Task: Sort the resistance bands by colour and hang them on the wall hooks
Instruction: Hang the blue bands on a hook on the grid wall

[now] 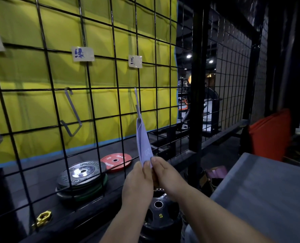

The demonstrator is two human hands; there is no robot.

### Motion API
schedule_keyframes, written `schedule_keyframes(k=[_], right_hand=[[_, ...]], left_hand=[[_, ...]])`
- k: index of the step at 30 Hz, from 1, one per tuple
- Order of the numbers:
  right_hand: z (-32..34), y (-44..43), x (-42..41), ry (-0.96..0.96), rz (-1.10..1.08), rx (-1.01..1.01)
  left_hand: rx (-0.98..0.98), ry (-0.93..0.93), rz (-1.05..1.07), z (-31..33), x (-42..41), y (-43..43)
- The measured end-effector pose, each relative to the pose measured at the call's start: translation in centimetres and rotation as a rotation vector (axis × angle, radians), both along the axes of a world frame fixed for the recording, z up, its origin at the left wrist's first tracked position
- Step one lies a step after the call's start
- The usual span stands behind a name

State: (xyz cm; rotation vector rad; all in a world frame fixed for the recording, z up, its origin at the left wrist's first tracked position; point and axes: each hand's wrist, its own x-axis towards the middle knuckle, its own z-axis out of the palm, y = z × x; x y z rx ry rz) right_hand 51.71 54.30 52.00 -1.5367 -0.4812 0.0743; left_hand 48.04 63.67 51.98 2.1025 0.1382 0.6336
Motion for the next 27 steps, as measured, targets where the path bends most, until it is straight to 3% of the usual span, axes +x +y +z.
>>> schedule_keyframes(k=[13,21,27], right_hand=[[-0.2,-0.7,0.0,0.027,-0.047,-0.056],[-1.3,-1.8,-0.7,0.109,-0.1,0.037],[-4.4,-5.6,-1.4,0.161,-0.217,0.101]], left_hand=[[-0.122,0.014,-0.051,-0.7,-0.1,-0.8],[-0.149,-0.029,-0.076,-1.1,-0.5,-2.3],[-0.061,0.125,-0.176,-4.0,-0.6,-5.7]])
